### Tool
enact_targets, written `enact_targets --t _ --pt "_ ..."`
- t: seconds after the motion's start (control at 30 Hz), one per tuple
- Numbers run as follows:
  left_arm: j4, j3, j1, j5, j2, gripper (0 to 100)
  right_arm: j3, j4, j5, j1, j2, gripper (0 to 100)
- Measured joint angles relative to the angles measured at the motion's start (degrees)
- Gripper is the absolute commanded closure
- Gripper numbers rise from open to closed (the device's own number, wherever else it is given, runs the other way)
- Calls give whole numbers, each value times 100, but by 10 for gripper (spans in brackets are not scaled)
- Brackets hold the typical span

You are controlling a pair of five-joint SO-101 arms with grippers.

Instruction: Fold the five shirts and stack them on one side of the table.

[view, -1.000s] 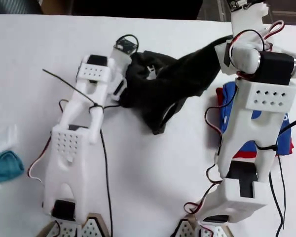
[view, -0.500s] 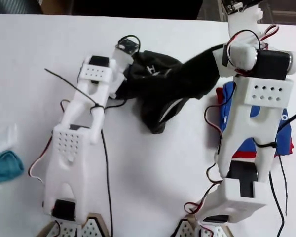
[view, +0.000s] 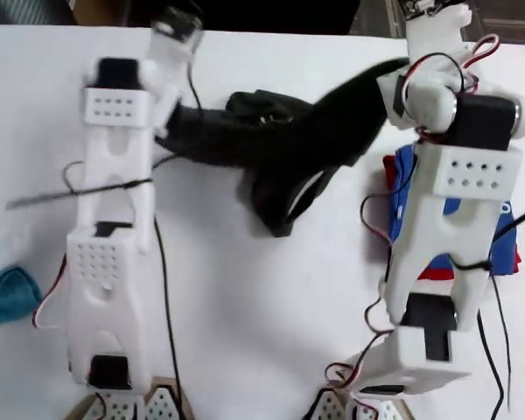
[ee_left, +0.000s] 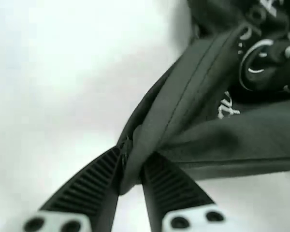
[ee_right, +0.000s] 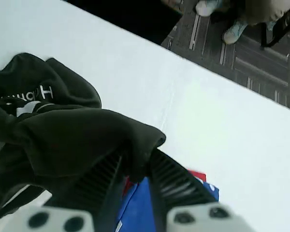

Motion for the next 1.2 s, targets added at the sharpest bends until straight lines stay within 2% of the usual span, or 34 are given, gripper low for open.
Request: enact_targets --t 0.13,0.47,0.97,1.2 --pt "141 -580 -316 0 -519 975 0 -158 0 -308 -527 977" --pt "141 -651 -862 123 -2136 975 0 -774 0 -554 -2154 977" --pt "141 -747 -923 290 -4536 975 -18 -1037 0 -563 -4229 978" --pt "149 -607 -1090 290 -4923 976 -26 -1477 299 -563 -4422 978"
